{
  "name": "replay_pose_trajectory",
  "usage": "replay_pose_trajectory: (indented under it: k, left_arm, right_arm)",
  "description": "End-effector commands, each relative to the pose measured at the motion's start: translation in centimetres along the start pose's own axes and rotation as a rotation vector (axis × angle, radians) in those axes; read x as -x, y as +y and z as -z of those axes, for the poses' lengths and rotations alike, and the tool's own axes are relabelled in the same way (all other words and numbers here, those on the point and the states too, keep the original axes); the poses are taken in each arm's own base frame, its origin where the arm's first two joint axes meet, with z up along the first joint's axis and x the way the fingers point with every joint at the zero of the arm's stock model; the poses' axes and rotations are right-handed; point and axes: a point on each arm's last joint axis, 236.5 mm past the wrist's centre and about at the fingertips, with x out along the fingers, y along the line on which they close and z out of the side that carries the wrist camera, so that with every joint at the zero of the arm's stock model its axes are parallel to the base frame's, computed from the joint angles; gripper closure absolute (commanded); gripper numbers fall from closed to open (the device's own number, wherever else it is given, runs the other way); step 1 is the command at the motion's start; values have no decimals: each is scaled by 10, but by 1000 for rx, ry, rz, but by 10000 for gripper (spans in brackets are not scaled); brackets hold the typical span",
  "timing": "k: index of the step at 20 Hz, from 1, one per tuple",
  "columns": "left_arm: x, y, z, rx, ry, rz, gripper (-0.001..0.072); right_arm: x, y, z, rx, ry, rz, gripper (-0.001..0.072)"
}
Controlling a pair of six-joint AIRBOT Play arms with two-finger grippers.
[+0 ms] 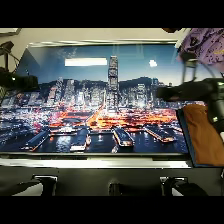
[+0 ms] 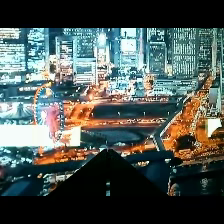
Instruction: Fold the clothes and pants, and hang the long-sleeved shirts on hangers.
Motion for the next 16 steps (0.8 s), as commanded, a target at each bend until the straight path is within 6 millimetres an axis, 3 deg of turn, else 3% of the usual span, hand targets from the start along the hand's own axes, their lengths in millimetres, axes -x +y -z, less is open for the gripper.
replay_pose_trajectory:
  k: [1,16]
  left_arm:
    - [6,3,20,-54,-24,-22,689]
    - [8,7,22,-52,-23,-42,685]
  right_arm:
    - [-4,56,19,110,33,-76,688]
    - [-4,54,16,132,18,-57,687]
